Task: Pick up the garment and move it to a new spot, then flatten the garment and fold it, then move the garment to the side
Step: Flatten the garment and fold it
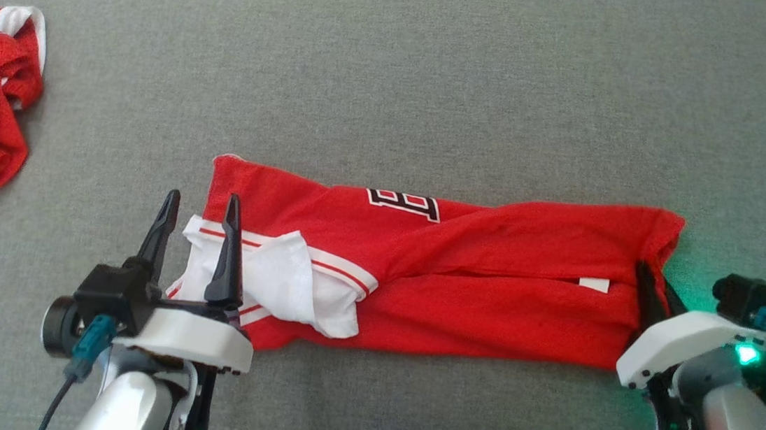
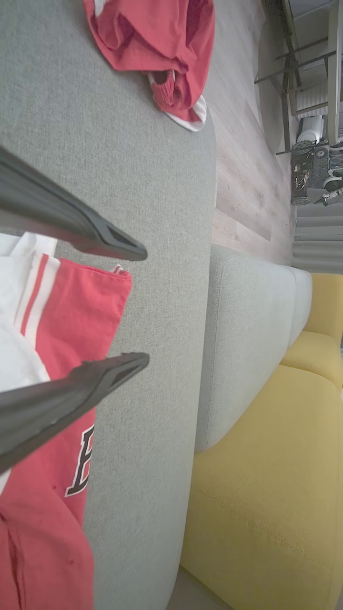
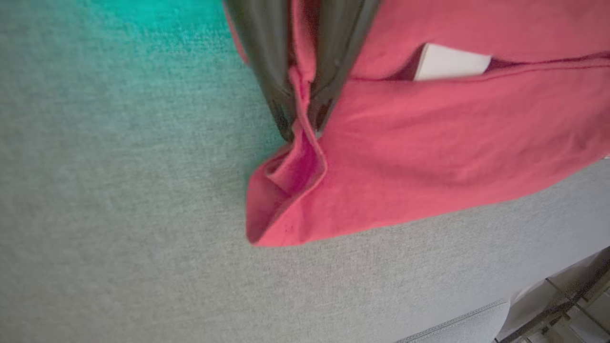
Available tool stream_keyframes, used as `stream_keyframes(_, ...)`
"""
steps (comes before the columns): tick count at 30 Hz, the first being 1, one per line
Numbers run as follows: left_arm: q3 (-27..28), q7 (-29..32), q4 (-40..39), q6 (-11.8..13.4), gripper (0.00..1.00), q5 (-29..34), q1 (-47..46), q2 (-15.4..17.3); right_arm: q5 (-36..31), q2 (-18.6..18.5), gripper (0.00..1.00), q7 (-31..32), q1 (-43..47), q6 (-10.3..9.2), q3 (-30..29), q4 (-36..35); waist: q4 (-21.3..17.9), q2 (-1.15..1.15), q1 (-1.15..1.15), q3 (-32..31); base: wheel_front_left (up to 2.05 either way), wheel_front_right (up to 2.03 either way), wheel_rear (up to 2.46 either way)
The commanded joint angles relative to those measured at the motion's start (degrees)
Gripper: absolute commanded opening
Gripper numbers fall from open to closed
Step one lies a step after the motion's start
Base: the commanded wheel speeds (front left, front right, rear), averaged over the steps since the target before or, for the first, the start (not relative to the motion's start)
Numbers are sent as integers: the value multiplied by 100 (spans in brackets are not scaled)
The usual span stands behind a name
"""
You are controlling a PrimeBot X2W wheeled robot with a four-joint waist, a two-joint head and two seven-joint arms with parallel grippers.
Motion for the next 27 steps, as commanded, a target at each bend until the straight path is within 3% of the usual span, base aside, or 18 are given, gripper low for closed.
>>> stream_keyframes(1, 248, -62, -149, -24, 100, 66, -183, 12, -4, 73, 0, 107, 355, -5, 156, -9, -26, 0, 0, -4, 0, 0, 0)
stream_keyframes(9, 304, -68, -152, -32, 100, 102, -187, 16, -31, -109, 0, 108, 408, -5, -201, -642, -130, 0, 0, -51, 0, 0, 0)
stream_keyframes(19, 334, -70, -155, -34, 100, 112, -87, -5, -87, -573, 0, 353, 505, -5, -1170, -1085, -254, 0, 0, -223, 0, 0, 0)
stream_keyframes(27, 374, -70, -120, -52, 100, 88, 4, 22, 73, -423, 0, 713, 485, -5, -891, -1869, -329, 0, 0, -430, 0, 0, 0)
